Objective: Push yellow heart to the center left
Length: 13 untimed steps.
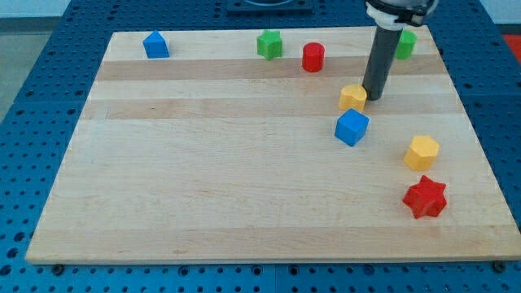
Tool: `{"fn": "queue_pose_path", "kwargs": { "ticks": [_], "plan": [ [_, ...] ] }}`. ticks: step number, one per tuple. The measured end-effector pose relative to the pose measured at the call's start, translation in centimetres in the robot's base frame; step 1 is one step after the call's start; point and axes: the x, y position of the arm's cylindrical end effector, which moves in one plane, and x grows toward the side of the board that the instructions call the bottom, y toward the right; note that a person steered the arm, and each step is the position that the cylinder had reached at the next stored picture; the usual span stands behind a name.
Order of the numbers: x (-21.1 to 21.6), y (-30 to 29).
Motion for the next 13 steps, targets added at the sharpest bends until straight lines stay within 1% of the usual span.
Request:
{"fn": "queue_pose_path", "kwargs": {
  "ticks": [2,6,8,12,13],
  "plan": [
    [2.2,-2.0],
    [2.5,-16.4],
    [4.2,-21.9],
    [4.3,-33.1],
    [4.3,-34.4]
  ]
}}
